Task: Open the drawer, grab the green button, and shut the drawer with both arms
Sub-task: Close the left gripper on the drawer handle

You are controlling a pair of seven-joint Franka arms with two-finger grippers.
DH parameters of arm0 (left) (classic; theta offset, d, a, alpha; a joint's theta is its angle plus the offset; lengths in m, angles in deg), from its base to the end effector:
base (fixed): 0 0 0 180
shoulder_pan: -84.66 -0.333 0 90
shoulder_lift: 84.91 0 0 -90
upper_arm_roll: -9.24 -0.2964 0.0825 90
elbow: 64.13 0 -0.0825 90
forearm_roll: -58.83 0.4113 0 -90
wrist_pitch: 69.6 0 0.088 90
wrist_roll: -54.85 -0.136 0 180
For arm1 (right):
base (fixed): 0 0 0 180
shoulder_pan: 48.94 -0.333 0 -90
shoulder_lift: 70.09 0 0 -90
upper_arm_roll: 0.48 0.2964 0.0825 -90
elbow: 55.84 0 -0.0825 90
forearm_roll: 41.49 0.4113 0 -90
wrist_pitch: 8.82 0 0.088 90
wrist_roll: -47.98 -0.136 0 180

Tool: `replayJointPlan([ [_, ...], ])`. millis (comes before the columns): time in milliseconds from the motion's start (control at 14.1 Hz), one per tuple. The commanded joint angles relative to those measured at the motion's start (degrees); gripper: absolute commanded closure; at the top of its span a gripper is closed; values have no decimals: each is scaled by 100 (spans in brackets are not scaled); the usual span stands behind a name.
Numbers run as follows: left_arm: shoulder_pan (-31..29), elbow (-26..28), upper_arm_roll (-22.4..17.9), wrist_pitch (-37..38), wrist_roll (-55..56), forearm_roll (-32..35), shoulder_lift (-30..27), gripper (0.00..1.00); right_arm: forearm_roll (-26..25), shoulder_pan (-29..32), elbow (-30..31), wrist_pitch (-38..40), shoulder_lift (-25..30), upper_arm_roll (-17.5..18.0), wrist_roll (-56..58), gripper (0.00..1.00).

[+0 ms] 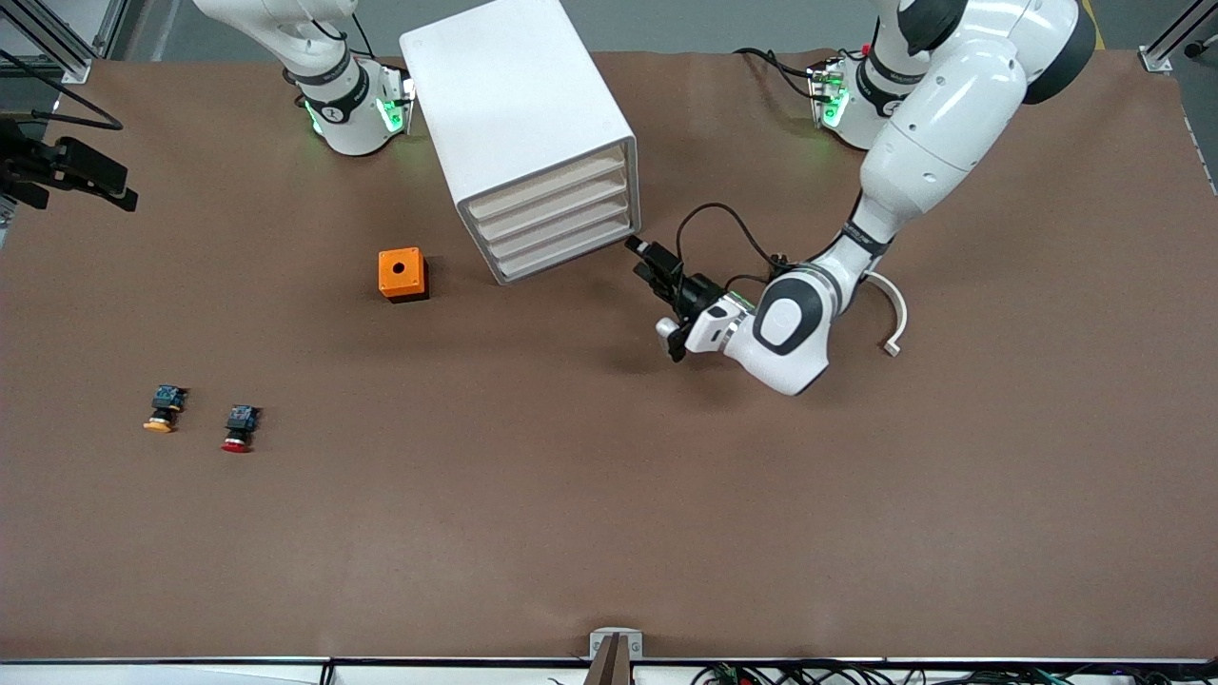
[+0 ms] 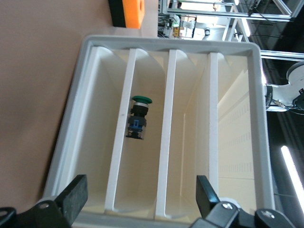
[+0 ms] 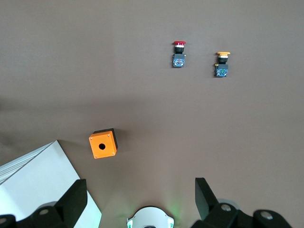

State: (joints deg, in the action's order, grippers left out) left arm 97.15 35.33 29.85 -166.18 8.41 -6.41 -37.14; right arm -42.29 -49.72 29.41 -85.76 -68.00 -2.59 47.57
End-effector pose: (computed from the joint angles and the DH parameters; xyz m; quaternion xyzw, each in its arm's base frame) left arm 0.4455 -0.4220 0.1128 0.6986 -0.2327 -0.2795 0.6162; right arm 0.5427 -0.0151 0.6184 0.9984 -0.0163 -0.0543 0.0058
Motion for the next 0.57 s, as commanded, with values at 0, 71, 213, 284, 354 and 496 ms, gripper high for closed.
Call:
replayJointPlan([
  [0, 104, 29, 5, -28, -225, -260, 109, 0, -25, -19, -53, 48, 20, -18, -21, 0],
  [71, 156, 29, 5, -46, -443, -330, 179, 0, -25, -19, -35, 48, 20, -9, -29, 0],
  [213, 262, 3, 5, -81, -769, -471, 363, 0, -16, -27, -35, 48, 20, -9, -47, 0],
  [284, 323, -6, 5, -168, -866, -498, 399, 0, -16, -27, -35, 57, 20, -9, -56, 0],
  [354, 402, -6, 5, -308, -876, -498, 399, 0, -16, -27, -35, 57, 20, -9, -56, 0],
  [496, 560, -6, 5, -397, -893, -637, 452, 5, -16, -36, -35, 83, 29, 0, -56, 0],
])
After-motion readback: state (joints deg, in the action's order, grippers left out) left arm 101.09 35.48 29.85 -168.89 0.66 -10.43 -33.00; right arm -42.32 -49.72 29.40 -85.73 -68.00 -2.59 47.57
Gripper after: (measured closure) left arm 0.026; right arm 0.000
